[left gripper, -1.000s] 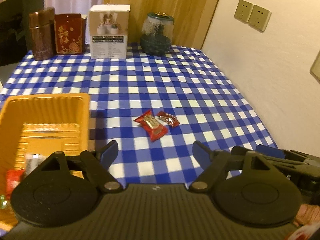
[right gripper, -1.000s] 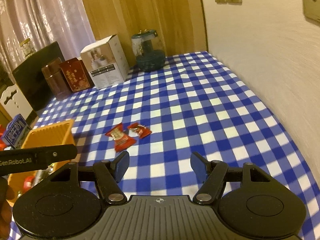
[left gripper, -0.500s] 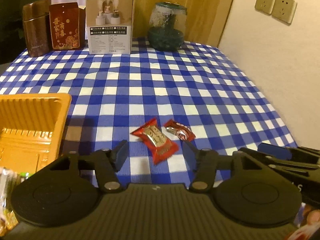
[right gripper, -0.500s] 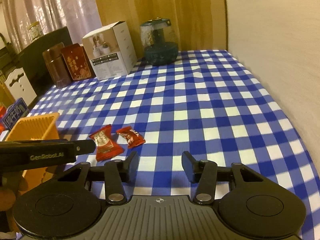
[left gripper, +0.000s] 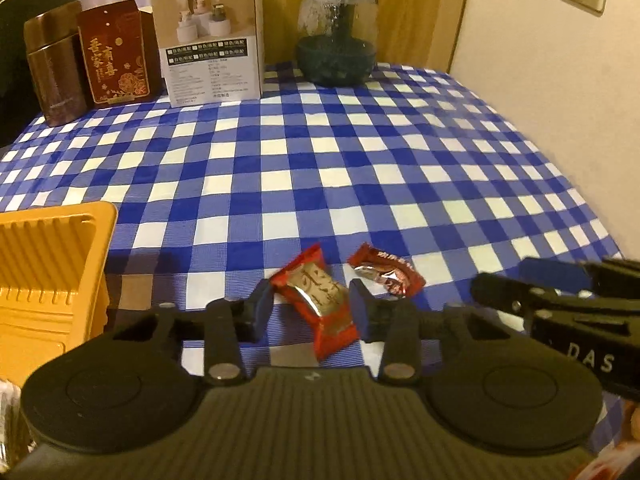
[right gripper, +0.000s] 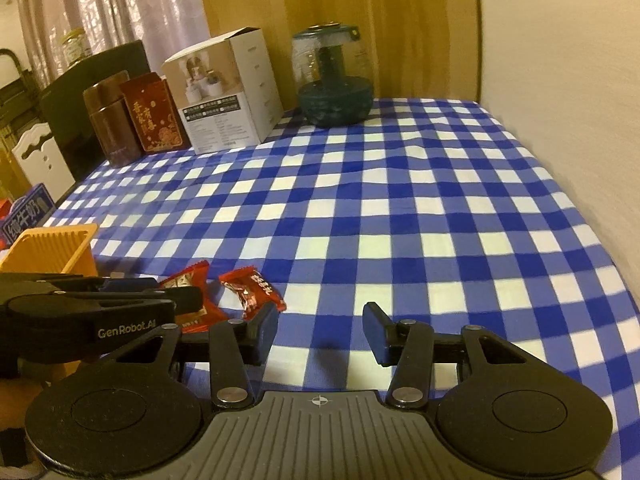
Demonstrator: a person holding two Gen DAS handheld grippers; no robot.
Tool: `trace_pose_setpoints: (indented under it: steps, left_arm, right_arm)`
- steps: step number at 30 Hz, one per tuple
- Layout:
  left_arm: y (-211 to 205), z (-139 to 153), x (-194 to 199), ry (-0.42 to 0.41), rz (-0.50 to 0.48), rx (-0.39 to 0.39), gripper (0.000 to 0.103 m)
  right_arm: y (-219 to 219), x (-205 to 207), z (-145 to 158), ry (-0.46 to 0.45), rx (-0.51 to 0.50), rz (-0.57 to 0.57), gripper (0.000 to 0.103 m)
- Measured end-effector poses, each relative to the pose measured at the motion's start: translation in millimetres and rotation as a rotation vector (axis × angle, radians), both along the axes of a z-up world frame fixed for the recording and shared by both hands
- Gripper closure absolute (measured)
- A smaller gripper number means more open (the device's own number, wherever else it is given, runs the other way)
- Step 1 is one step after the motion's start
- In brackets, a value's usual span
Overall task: Organize snacks
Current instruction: 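Grasp the large red packet with the left tool while the right tool grasps the small red candy, then carry the red packet and red candy over the orange tray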
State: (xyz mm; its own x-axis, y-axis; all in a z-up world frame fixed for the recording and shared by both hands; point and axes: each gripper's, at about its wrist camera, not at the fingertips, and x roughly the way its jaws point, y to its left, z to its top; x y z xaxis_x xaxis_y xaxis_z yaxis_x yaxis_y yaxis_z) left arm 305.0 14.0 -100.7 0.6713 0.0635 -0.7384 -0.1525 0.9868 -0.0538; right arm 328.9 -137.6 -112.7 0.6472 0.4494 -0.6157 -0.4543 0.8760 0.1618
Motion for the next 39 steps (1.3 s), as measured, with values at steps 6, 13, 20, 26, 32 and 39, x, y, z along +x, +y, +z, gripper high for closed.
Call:
trace_pose_setpoints:
  steps: [6, 13, 20, 26, 32, 39]
  left_arm:
    - [8.5, 2.5, 5.6, 0.015, -0.04, -0.004, 0.076]
    - [19.0, 3.2, 9.9, 0.034, -0.077, -0.04, 0.078]
    - [21.5, 2.7, 9.3, 0.026, -0.086, -0.043, 0.077]
    - [16.1, 0.5, 12.8, 0.029, -0.082, -0.022, 0.072]
    - [10.1, -7.1, 21.2, 0.055, -0.091, -0.004, 0.069]
    - [4.5, -9.0, 14.5, 0.06, -0.134, 0.019, 0.076]
  right_arm:
    - [25.6, 10.4, -4.3, -0.022, -0.037, 0.114, 0.056]
    - [46.1, 25.8, -17.5, -0.024, -0.073, 0.214, 0.064]
    - [52.2, 36.2, -27.0, -0.018, -0.089, 0.239, 0.077]
    - [41.8, 31.8, -26.7, -0.02, -0.083, 0.172, 0.077]
    - [23.4, 26.0, -26.6, -0.012, -0.079, 0.076, 0.078]
    - [9.9, 12.2, -22.1, -0.004, -0.061, 0.029, 0.078]
